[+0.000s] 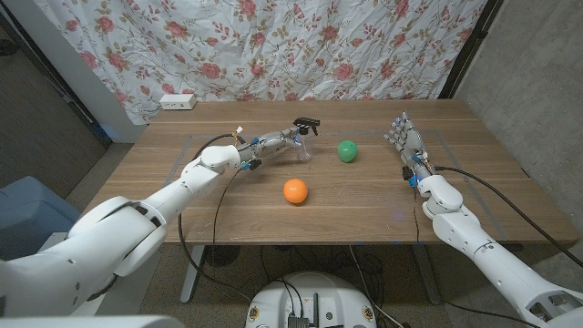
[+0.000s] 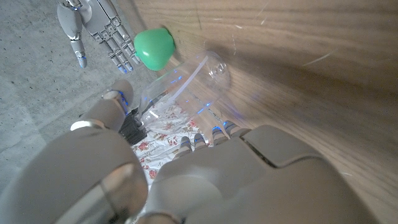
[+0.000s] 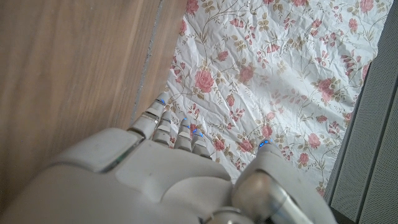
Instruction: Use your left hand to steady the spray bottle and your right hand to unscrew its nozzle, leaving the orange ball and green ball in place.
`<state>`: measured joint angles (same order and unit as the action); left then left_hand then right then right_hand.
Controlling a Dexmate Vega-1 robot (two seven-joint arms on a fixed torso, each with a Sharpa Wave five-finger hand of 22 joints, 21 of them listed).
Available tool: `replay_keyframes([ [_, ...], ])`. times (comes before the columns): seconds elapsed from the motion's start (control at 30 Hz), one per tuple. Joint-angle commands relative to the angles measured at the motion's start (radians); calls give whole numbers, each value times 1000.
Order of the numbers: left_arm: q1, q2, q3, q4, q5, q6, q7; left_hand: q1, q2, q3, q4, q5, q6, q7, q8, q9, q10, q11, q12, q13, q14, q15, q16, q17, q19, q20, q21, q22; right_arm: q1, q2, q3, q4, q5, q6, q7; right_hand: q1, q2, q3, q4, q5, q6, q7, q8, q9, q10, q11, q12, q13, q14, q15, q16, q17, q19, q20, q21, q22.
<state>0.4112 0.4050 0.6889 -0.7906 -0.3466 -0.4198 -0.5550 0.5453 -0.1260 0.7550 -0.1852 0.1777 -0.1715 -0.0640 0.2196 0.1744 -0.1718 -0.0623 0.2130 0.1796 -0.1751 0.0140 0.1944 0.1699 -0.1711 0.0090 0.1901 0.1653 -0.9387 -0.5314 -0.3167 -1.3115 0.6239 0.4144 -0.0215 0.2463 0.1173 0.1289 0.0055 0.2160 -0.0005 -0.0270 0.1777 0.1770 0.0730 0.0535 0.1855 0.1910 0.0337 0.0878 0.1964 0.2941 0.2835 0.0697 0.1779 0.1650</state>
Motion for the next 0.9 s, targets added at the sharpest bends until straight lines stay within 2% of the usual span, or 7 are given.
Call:
replay_keyframes([
  [0.03, -28, -46, 8, 99, 5, -47, -1, 18, -4, -5, 1, 3, 1, 12, 13, 3, -26, -11, 7, 2, -70, -18, 8, 2, -80, 3, 8, 2, -18, -6, 9, -13, 6, 7, -5, -9, 1, 7, 1, 4, 0, -3, 6, -1, -7, 0, 5, 0, -2, 7, 4, 1, -1, 7, 7, 2],
  [0.2, -35, -61, 7, 132, 6, -65, 2, 36, -10, -8, 1, 5, 37, 20, 23, 4, 5, -13, 10, 2, -33, -25, 9, 1, -37, -9, 14, 2, -20, -5, 11, -12, 7, 11, -4, -10, 1, 8, 0, 4, 0, -3, 6, -1, -7, 1, 5, 0, -1, 7, 4, 0, -1, 7, 7, 2],
  [0.43, -42, -86, 5, 178, 5, -97, 15, 97, -24, -20, -1, 3, 115, 31, 41, 5, 101, -22, 20, 5, 67, -49, 9, 1, 102, -82, 28, 2, -25, -5, 13, -14, 8, 16, -6, -12, 1, 9, 0, 4, 1, -3, 7, -1, -6, -1, 6, 0, -1, 7, 5, -2, -1, 8, 7, 2],
  [0.73, -50, -117, 2, 233, 0, -127, 23, 146, -27, -31, -2, -2, 147, 36, 45, 6, 154, -19, 24, 7, 136, -55, 11, 2, 197, -95, 34, 1, -40, -7, 20, -25, 10, 19, -15, -13, 2, 10, -1, 4, 2, -3, 8, -1, -4, -1, 7, 0, -1, 10, 6, -4, 1, 13, 8, 2],
  [0.9, -57, -132, 2, 262, 2, -144, 33, 189, -32, -44, -2, -5, 160, 38, 43, 6, 203, -24, 29, 9, 208, -65, 15, 2, 275, -104, 38, 1, -44, -5, 22, -25, 11, 24, -17, -14, 1, 11, -2, 4, 2, -2, 8, -1, -4, -1, 8, 0, 0, 10, 7, -5, 2, 15, 9, 2],
])
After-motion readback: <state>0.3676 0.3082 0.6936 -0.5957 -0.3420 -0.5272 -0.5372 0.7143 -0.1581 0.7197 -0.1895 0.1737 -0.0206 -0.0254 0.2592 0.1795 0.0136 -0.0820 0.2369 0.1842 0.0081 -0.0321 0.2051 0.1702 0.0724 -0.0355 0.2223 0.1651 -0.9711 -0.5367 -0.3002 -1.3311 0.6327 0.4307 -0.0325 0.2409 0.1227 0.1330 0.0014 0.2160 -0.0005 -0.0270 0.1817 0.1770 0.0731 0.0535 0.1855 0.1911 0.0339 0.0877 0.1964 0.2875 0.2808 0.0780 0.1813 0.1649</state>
